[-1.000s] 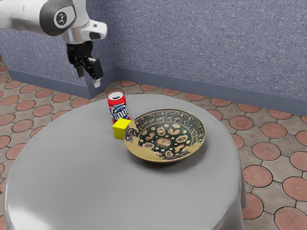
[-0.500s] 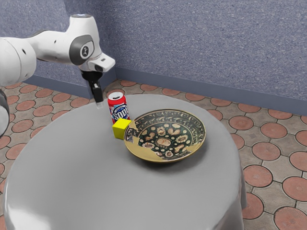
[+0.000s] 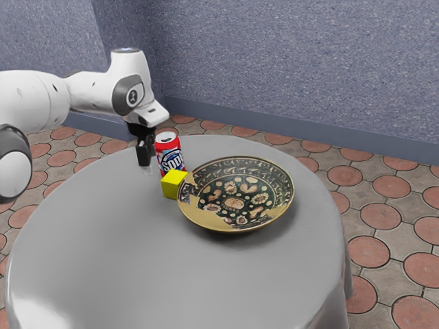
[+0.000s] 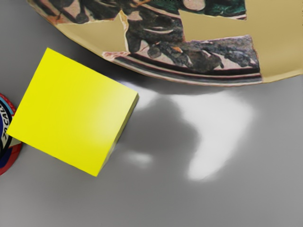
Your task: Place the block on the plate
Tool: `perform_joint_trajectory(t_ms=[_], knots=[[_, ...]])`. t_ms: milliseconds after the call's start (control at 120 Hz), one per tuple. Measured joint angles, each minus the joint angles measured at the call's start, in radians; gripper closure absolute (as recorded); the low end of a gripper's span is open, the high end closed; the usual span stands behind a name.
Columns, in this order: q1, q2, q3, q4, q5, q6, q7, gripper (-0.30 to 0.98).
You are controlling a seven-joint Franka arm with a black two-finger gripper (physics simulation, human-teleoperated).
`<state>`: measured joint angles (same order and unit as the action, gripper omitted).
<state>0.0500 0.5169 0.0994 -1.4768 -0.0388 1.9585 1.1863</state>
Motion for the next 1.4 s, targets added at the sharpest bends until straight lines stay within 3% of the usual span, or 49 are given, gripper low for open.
perform_joint_trajectory(t_ms=[558,1400], knots=[[0.017,0.057,-0.059,0.049,0.004,0.023,0.183,0.0],[0.035,0.218,-0.089,0.226,0.019,0.017,0.294,0.0]])
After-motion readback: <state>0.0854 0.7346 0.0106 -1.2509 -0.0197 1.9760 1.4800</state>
